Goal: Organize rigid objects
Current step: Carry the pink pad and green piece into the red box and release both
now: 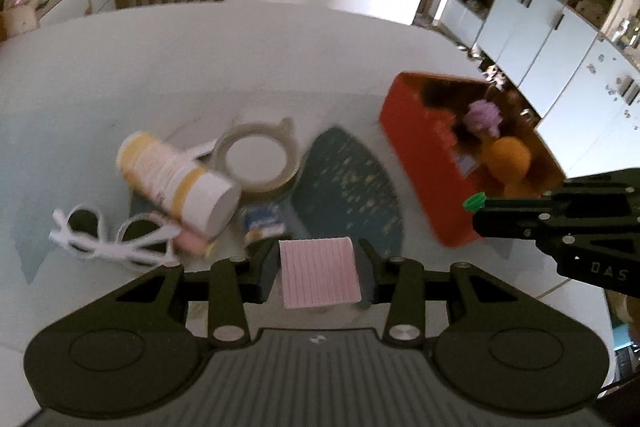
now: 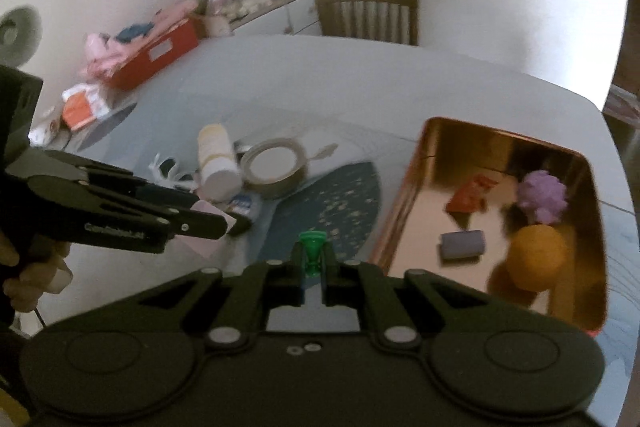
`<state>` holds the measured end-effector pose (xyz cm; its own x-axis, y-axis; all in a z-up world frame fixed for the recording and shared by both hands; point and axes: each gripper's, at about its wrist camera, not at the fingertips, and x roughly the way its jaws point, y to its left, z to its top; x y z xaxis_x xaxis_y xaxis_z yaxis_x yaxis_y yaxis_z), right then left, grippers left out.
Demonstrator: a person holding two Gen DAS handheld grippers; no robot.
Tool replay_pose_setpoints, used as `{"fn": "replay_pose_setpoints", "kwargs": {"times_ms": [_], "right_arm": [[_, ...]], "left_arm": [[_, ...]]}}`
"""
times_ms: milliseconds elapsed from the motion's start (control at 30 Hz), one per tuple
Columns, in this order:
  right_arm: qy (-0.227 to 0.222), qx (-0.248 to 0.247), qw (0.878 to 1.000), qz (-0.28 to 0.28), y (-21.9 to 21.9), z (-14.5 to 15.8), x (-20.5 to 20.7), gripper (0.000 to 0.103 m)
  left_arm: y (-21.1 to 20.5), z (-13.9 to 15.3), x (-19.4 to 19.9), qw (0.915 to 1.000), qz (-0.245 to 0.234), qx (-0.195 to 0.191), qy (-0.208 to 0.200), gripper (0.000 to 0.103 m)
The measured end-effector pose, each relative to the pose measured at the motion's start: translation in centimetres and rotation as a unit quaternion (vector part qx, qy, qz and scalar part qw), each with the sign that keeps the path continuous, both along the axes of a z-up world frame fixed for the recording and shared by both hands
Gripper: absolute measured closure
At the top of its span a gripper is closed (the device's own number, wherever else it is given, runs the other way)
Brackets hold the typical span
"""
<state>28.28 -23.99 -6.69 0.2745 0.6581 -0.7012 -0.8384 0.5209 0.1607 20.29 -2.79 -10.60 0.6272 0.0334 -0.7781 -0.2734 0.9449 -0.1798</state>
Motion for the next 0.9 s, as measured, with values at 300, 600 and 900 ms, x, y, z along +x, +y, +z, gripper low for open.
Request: {"fn": "replay_pose_setpoints", "kwargs": {"times_ms": [300, 600, 900], "right_arm": [[-0.010, 0.018, 0.999, -0.051, -3.2, 0.8, 3.3, 0.097], [0.009, -0.010, 0.996, -0.091, -4.7, -1.4, 6.2, 0.097], [0.033, -0.029, 0.994, -0.096, -4.4, -2.6, 8.1, 0.097]], "left_arm": [[-2.0, 3.2, 4.6, 0.9987, -0.032, 0.011, -0.037, 0.062], [-5.7, 4.9, 12.5, 0.9927, -0.100, 0.031, -0.060, 0.062], [-9.5, 2.8, 19.4, 0.9871, -0.151, 0.044, -0.028, 0.062]]}}
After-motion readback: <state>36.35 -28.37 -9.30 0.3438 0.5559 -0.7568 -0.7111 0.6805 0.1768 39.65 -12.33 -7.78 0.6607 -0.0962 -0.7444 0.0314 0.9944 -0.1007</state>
